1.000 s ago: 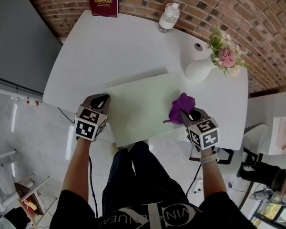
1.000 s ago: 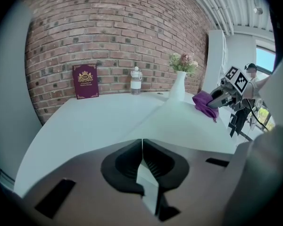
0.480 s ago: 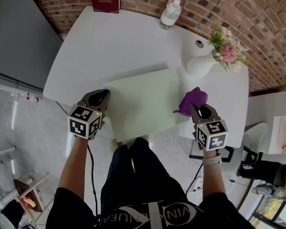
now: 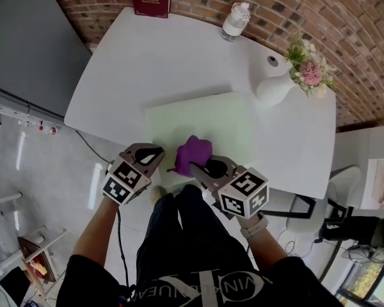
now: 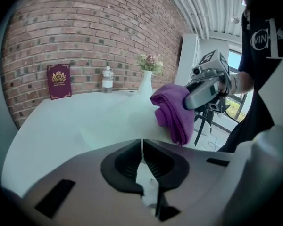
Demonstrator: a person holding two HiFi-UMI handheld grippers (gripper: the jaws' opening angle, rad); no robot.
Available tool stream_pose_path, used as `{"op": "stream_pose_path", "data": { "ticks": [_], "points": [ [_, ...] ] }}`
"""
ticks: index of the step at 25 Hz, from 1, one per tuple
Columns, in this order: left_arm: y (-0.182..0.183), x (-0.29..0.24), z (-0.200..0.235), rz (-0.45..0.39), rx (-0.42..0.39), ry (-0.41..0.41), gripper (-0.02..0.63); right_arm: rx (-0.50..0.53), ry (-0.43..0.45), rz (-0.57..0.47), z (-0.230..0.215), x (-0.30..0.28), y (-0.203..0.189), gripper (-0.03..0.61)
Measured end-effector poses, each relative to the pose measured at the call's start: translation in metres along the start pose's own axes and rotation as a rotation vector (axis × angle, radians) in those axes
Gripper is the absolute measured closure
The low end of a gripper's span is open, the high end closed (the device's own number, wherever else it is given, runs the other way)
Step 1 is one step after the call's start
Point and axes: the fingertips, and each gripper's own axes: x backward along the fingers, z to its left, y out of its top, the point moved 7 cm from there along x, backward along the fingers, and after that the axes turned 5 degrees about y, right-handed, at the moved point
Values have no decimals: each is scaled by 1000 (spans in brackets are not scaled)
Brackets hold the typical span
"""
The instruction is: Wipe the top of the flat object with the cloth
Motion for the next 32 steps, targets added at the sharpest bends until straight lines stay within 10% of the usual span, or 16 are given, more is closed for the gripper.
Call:
{"op": "stream_pose_path", "data": {
  "ticks": [7, 17, 32],
  "points": [
    [-7, 0, 1, -19, 44, 17, 597, 21, 106, 177, 41, -59, -31, 517],
    [-6, -3, -5, -1, -3, 40, 597, 171, -19, 250, 18, -42, -40, 517],
    [-6, -3, -2, -6, 33, 23, 598, 40, -331, 180, -71, 67, -47, 517]
  ]
}}
